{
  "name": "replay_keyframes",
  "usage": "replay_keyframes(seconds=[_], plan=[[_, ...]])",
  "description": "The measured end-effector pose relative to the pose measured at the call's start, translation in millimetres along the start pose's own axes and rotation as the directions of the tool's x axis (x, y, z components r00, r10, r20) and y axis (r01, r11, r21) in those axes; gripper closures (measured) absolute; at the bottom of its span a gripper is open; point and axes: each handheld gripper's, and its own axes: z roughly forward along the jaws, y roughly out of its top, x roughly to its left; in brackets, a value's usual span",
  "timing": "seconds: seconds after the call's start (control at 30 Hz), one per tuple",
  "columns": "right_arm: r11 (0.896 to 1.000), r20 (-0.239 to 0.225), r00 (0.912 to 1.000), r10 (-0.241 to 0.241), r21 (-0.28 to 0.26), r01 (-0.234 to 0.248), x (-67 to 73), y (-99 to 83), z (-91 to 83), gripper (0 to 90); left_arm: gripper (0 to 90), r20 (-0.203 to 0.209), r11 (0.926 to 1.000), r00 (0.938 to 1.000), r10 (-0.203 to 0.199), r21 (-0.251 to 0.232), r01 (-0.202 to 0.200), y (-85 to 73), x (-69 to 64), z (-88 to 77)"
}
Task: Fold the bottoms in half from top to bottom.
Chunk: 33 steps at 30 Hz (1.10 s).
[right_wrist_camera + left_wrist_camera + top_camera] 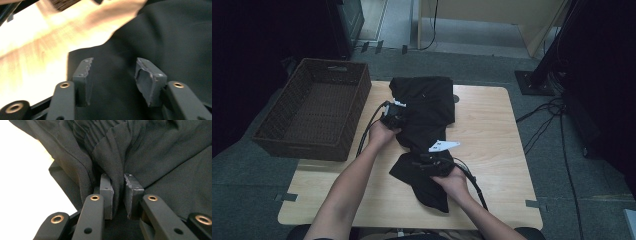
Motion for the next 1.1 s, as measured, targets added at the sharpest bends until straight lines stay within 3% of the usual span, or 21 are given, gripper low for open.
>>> replay_keyframes(seconds=[0.17,0.27,0.43,0.47,0.53,0.57,0.7,0.77,0.83,0.87,0.9,0.93,1.0,1.1], plan=[[0.998,-0.001,0.9982,-0.061,0.028,0.061,15.9,-6.3,20.4,46.1,78.7,0.005,1.0000,1.0000,-0.004,-0.007,0.004,-2.0,1.5,-0.4],[0.992,0.034,0.9924,-0.118,0.042,0.117,22.8,-7.5,26.1,48.0,78.5,0.002,0.9999,1.0000,0.003,-0.011,-0.003,-2.7,1.4,-0.4],[0.971,0.095,0.9668,-0.237,0.062,0.232,35.6,-15.0,22.2,84.4,78.3,-0.005,0.9998,0.9998,0.019,-0.010,-0.019,-2.8,1.3,-0.2],[0.972,0.074,0.9703,-0.231,0.068,0.226,36.0,-16.0,20.3,89.7,78.2,-0.006,0.9997,0.9997,0.023,-0.010,-0.023,-2.8,1.4,-0.1],[0.983,-0.026,0.9862,-0.163,0.082,0.165,35.5,-18.7,16.9,90.0,78.0,-0.007,0.9996,0.9996,0.027,-0.010,-0.027,-2.8,1.5,-0.1],[0.983,-0.055,0.9862,-0.156,0.092,0.161,36.9,-20.4,14.9,90.0,78.0,-0.008,0.9995,0.9996,0.028,-0.010,-0.028,-2.8,1.6,-0.1],[0.975,-0.094,0.9805,-0.173,0.122,0.183,42.7,-28.2,3.6,90.0,77.7,-0.013,0.9995,0.9994,0.031,-0.009,-0.031,-2.7,2.6,-0.2],[0.977,-0.130,0.9812,-0.143,0.140,0.160,44.2,-33.2,-2.8,90.0,77.3,-0.015,0.9995,0.9994,0.031,-0.012,-0.031,-2.9,3.2,-0.1],[0.972,-0.195,0.9724,-0.128,0.170,0.162,48.3,-37.9,-7.4,90.0,76.9,-0.017,0.9996,0.9995,0.027,-0.011,-0.027,-2.8,3.9,-0.2],[0.967,-0.206,0.9682,-0.142,0.179,0.180,50.9,-38.9,-9.7,90.0,76.9,-0.017,0.9996,0.9996,0.025,-0.011,-0.025,-2.8,4.0,-0.2],[0.967,-0.196,0.9668,-0.164,0.162,0.197,51.0,-38.4,-13.5,89.6,76.8,-0.017,0.9997,0.9996,0.024,-0.008,-0.024,-2.5,4.0,-0.3],[0.974,-0.189,0.9697,-0.155,0.134,0.182,48.0,-36.3,-18.3,87.2,76.9,-0.019,0.9997,0.9995,0.023,-0.007,-0.023,-2.5,3.6,-0.4],[0.988,-0.123,0.9835,-0.132,0.065,0.141,35.6,-30.5,-27.2,80.5,76.9,-0.022,0.9998,0.9995,0.020,-0.006,-0.020,-2.5,3.1,-0.4],[0.994,-0.013,0.9944,-0.104,0.014,0.105,13.2,-23.1,-35.2,71.6,77.0,-0.025,0.9998,0.9995,0.021,-0.006,-0.021,-2.2,2.3,-0.3]])
